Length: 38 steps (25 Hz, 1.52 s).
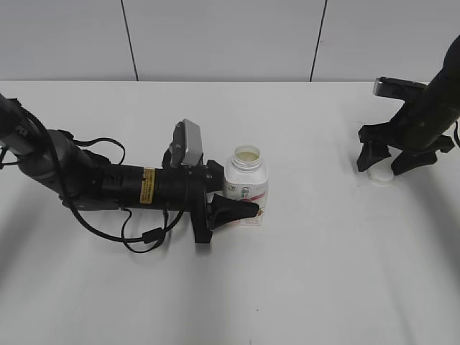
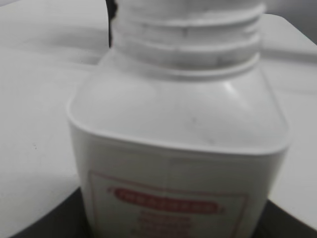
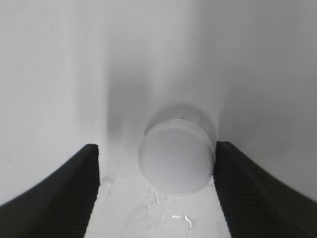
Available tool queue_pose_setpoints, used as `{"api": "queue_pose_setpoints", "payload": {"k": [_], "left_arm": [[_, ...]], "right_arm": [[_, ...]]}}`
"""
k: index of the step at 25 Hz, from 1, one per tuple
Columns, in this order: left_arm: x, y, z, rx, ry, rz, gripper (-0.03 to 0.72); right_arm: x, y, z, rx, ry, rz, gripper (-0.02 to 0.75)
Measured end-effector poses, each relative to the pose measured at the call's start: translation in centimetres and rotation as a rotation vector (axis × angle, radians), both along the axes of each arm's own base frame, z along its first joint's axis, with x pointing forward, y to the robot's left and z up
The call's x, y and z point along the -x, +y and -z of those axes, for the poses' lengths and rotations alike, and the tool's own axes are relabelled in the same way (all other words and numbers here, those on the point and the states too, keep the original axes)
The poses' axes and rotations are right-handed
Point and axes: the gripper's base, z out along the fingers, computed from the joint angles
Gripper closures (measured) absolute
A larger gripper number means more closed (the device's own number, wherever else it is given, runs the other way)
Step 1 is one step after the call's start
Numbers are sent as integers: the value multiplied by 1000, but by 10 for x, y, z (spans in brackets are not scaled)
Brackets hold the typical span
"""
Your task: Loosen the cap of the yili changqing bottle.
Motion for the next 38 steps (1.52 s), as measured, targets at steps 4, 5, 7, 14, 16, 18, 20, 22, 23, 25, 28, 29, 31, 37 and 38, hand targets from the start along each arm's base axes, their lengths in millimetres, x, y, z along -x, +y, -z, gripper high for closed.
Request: {"api": "queue_pose_setpoints", "payload": {"k": [4,5,7,14,16,18,20,22,23,25,28,29,31,37,38], "left_arm": [[0,0,0,0,9,-5,303],[0,0,0,2,11,-7,303],[-1,0,-1,8,15,-12,302],[-3,0,2,-14,34,-55,171],[-3,1,2,-14,34,-57,145],[-3,1,2,-15,34,-54,137],[-3,1,2,-19,29,-46,133],[-3,0,-3,-18,16,-36,133],[-3,0,-6,-16,8,-33,133],[-3,0,-16,-10,-14,-25,133],[-4,-1,-29,3,-46,-11,133],[-4,-1,-33,6,-56,-9,133],[-5,-2,-40,12,-74,-5,133],[-5,-2,-63,27,-70,-1,132],[-5,-2,-68,30,-69,-1,132]], "right_arm": [[-2,2,-8,-17,33,-20,173],[-3,2,-10,-22,37,-23,173],[-6,3,-16,-34,38,-26,173],[-12,6,-27,-62,31,-27,173],[-12,6,-28,-64,32,-28,173],[-12,6,-28,-66,33,-27,173],[-12,7,-28,-70,34,-25,173],[-12,7,-28,-71,34,-24,173],[-12,7,-28,-71,35,-24,173],[-12,7,-28,-72,36,-25,173],[-12,7,-28,-73,36,-25,173],[-12,7,-29,-75,35,-24,173],[-12,7,-29,-79,37,-24,173],[-16,10,-44,-100,60,-52,173],[-18,10,-49,-104,61,-62,173]]}}
